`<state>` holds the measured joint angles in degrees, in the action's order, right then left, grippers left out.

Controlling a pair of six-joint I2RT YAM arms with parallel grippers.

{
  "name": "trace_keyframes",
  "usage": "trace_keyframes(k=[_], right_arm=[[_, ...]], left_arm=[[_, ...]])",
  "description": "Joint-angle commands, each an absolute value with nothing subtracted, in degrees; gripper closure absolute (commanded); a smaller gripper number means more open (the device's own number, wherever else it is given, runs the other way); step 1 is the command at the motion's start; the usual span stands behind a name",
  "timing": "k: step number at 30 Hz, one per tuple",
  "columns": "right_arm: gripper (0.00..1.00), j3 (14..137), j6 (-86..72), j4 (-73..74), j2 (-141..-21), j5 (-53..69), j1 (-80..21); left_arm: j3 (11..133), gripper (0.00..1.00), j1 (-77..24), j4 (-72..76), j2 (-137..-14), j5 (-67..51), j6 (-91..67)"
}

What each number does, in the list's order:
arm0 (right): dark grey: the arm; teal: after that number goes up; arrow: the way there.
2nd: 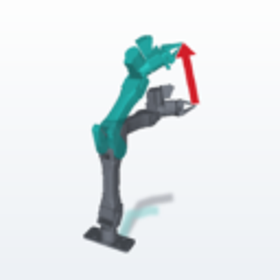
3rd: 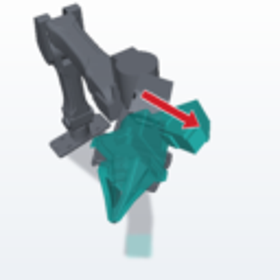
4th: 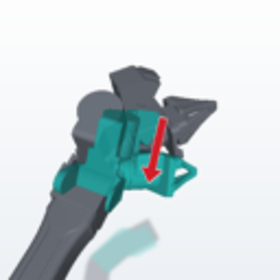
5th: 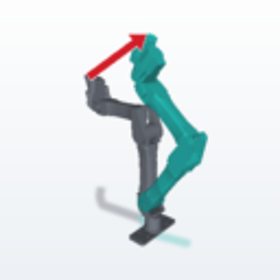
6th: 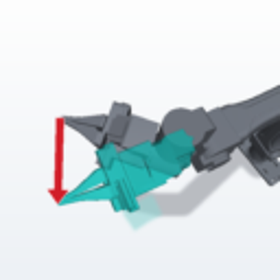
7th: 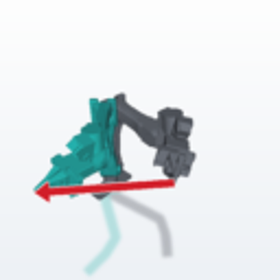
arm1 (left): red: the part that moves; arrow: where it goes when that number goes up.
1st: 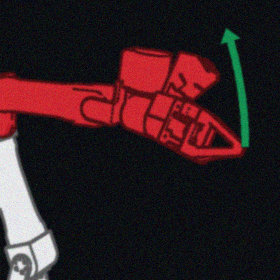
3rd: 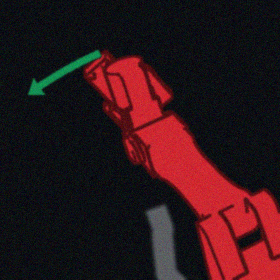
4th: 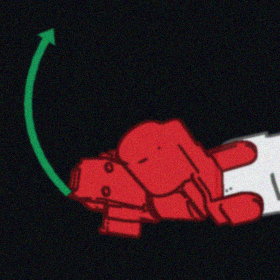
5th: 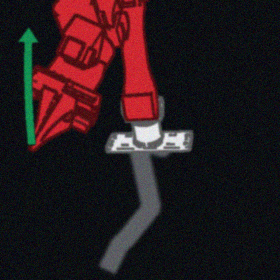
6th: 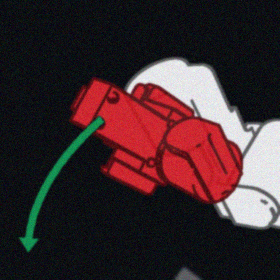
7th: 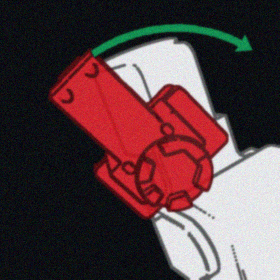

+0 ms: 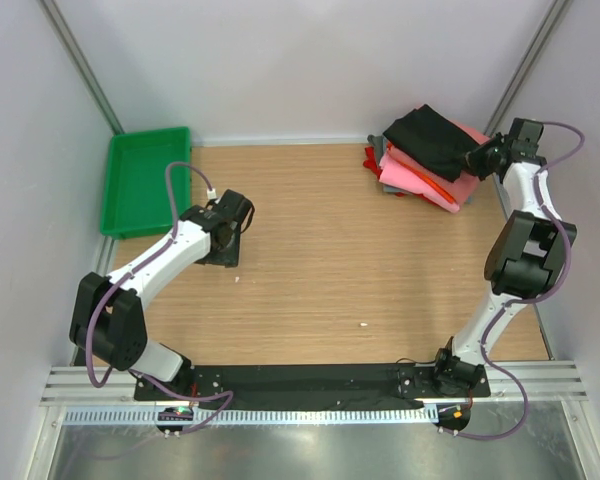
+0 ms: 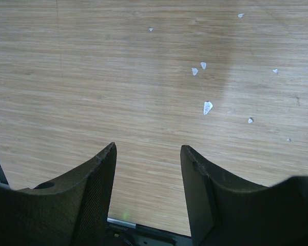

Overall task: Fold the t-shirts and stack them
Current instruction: Neatly place the folded tshirt to the corner

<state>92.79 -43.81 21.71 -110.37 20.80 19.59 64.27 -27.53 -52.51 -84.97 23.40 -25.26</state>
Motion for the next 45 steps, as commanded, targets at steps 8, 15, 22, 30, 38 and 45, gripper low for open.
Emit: trace_keyframes(k=[8, 15, 22, 30, 38, 45], right_arm=[[0.96, 112.75, -36.13, 33.66, -112.06, 14.94, 19.42], [0.91, 106.71, -35.86, 31.99, -111.97, 15.29, 19.34], [0.51, 103.71, -35.77, 32.25, -111.53, 12.93, 19.51], [0.33, 104.77, -34.55, 37.61, -109.07, 9.76, 22.06], [0.27, 97.32, -32.17, 37.28, -100.56, 6.32, 22.15], [0.45, 99.92, -36.38, 31.12, -99.48, 17.04, 21.97]], left_arm=[[65.48, 0.46, -27.77, -52.82, -85.43, 24.43, -25.84], [65.48, 0.46, -27.86, -53.0, -85.61, 24.43, -25.93], [65.48, 0.46, -27.86, -53.0, -85.87, 24.52, -25.93], [65.57, 0.46, -28.12, -53.17, -86.04, 24.61, -25.93], [65.57, 0.46, -28.21, -53.17, -85.61, 24.43, -25.84], [65.74, 0.46, -28.21, -53.17, -85.34, 24.17, -25.66]])
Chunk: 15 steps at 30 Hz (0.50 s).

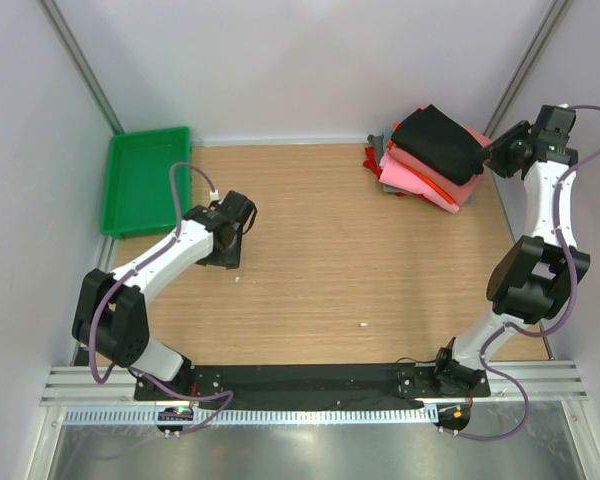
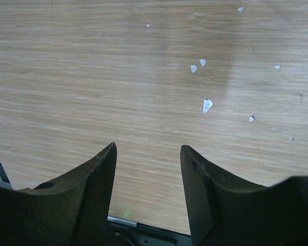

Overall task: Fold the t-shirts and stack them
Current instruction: Neatly place the folded tshirt to the corner

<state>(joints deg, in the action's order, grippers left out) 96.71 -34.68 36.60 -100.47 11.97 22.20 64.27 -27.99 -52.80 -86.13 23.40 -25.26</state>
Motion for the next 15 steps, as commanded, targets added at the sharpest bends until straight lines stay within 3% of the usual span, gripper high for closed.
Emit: trace_keyframes(k=[1, 4, 6, 15], right_arm=[[0.63, 102.19, -37.34, 30.5, -100.97, 19.14, 21.97], [0.88, 105.54, -39.1, 27.43, -104.14, 23.44, 21.88], [0.94, 107.04, -40.07, 25.5, -107.83, 25.83, 21.8], [0.97, 101.96, -40.61, 20.04, -113.47, 27.16, 21.18]], left_arm=[[65.74, 0.46, -28.3, -53.17, -85.34, 24.17, -25.66], [65.74, 0.46, -28.21, -53.26, -85.34, 24.08, -25.66], [65.74, 0.46, -28.21, -53.17, -85.43, 24.17, -25.58], [65.83, 0.46, -28.21, -53.35, -86.13, 24.17, -25.49]])
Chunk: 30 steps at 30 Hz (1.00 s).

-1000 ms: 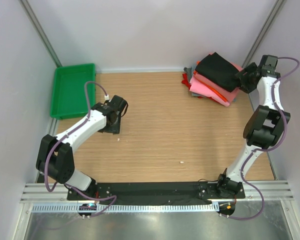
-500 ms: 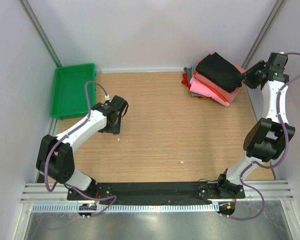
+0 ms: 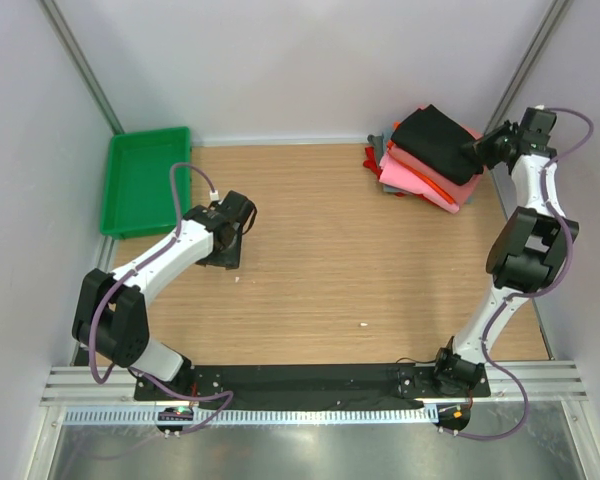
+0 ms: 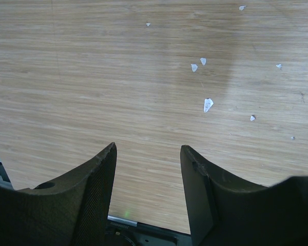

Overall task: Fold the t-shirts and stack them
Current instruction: Neatly place the folded tshirt to the corner

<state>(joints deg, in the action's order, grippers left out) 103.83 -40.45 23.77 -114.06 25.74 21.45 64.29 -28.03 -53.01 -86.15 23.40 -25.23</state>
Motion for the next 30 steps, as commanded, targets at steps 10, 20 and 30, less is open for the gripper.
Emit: trace_keyframes(k=[10, 20, 30], right_arm=[[0.98, 98.35, -38.41, 21.26, -112.5, 22.77, 21.18], [0.88, 97.74, -34.19, 27.07, -107.48, 15.29, 22.58], [0.88, 93.69, -32.52, 28.21, -109.86, 15.03, 22.76]], left_arm=[[65.92, 0.46, -28.21, -53.52, -86.84, 24.35, -25.49], [65.92, 0.46, -28.21, -53.53, -86.75, 24.26, -25.66], [65.74, 0.46, -28.21, -53.44, -86.57, 23.91, -25.66]])
